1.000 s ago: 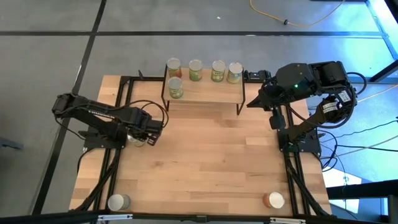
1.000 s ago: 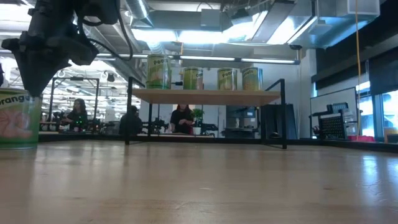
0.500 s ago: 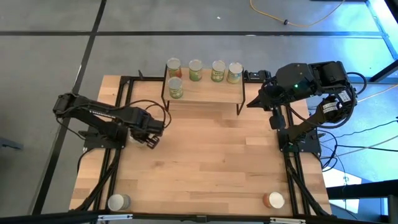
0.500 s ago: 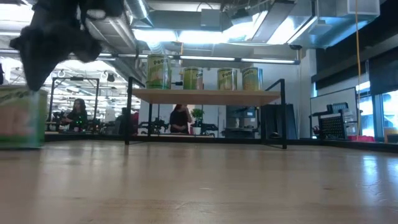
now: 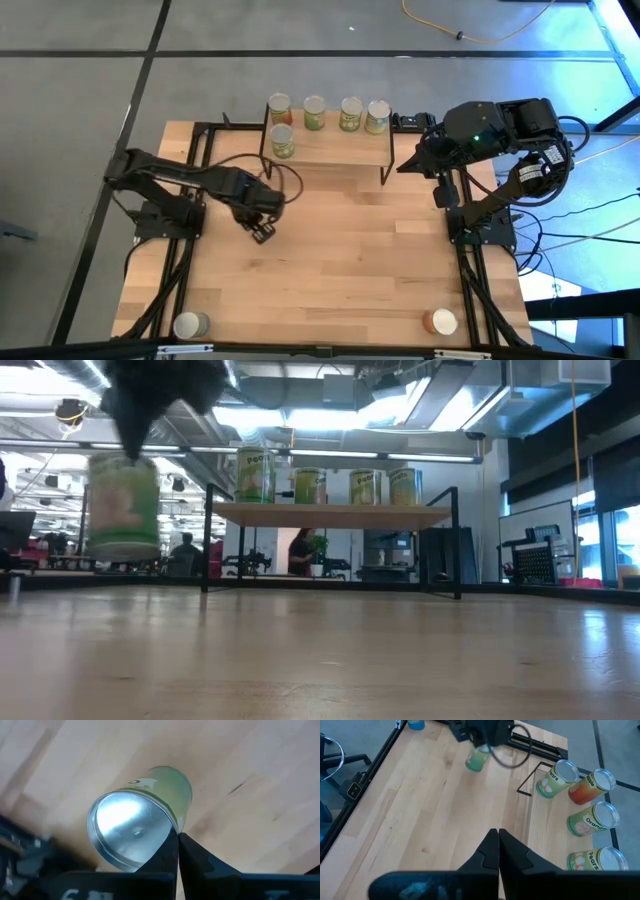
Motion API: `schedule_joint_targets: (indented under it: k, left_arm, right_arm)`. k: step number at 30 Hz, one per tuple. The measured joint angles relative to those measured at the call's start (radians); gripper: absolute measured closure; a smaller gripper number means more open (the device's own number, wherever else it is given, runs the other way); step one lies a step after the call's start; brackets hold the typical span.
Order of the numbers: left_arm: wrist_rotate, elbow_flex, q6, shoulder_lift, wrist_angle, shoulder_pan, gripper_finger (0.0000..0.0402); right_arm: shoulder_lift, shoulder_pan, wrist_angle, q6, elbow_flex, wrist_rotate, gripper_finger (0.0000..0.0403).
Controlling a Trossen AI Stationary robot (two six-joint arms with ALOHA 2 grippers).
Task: Pick and place cans onto a shelf
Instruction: Put the canned oranges on the shelf
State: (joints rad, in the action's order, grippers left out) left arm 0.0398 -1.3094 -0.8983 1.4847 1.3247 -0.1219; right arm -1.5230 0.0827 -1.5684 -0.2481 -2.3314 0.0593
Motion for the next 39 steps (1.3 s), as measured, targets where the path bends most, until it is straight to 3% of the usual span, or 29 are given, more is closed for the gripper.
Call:
schedule_joint_targets:
  k: [9,14,25,39]
  left_arm:
    - [-0.056,-0.33,0.194,0.274,0.025,0.002,0.0401]
    - [-0.079,-0.445,0.259,0.382,0.012,0.002,0.0401]
    - [-0.054,-0.456,0.308,0.508,-0.011,-0.004,0.0401]
    - [0.024,-0.456,0.332,0.516,-0.029,-0.005,0.0375]
  right_arm:
    - [0.0,0.0,0.0,0.006,0.0,0.0,0.0402]
    - [0.0,0.0,0.0,0.008,0.0,-0.001,0.0402]
    - [0.0,0.0,-0.001,0.008,0.0,-0.009,0.0402]
    - [0.0,0.0,-0.002,0.008,0.0,-0.011,0.0402]
